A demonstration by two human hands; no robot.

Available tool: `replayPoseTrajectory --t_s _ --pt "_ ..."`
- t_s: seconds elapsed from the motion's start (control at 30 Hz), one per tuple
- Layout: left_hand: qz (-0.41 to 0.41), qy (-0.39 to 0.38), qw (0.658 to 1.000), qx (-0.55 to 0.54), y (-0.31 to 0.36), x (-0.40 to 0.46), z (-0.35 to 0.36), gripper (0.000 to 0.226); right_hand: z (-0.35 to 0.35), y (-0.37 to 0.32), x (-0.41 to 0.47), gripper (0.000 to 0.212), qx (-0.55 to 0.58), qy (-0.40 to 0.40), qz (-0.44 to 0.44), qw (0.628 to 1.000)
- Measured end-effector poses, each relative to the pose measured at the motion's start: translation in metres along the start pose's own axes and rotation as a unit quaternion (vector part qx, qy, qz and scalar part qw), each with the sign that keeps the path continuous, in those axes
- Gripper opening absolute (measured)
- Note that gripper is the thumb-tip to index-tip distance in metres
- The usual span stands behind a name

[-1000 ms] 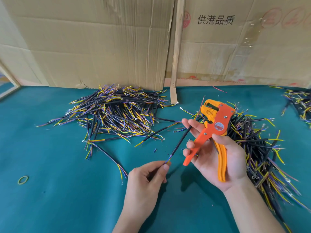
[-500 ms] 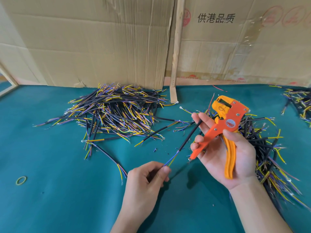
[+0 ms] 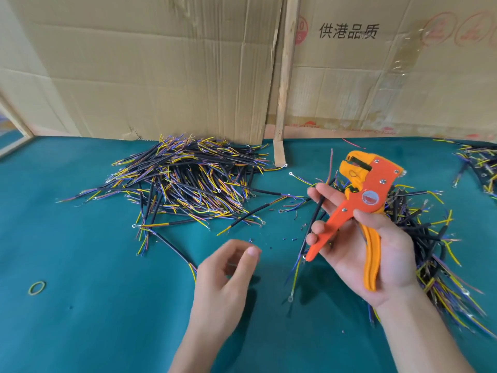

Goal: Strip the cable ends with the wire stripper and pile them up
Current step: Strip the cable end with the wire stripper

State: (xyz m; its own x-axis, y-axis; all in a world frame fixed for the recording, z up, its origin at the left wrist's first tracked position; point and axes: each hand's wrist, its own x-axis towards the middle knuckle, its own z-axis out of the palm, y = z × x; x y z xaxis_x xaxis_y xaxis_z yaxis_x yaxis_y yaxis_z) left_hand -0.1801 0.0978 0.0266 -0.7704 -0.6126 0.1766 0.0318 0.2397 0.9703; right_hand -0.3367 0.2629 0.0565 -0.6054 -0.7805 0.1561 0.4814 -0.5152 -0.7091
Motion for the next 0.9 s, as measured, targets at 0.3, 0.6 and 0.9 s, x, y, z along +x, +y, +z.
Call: replayPoseTrajectory --t_s 0.3,0.6,0.9 --pt "-0.034 -0.084 0.991 -0.104 0.059 0.081 0.039 0.024 0.024 0.025 0.014 0.015 -0.205 0.028 0.15 0.967" --pt "-0.11 -0.111 0.939 -0.305 0.04 0.076 0.035 0.015 0.029 0.033 0.006 0.075 -0.03 0.001 0.109 0.994" --pt "-0.108 -0.015 0.952 -0.286 0.022 0.06 0.03 0.016 0.032 0.046 0.006 0.076 -0.035 0.029 0.134 0.99"
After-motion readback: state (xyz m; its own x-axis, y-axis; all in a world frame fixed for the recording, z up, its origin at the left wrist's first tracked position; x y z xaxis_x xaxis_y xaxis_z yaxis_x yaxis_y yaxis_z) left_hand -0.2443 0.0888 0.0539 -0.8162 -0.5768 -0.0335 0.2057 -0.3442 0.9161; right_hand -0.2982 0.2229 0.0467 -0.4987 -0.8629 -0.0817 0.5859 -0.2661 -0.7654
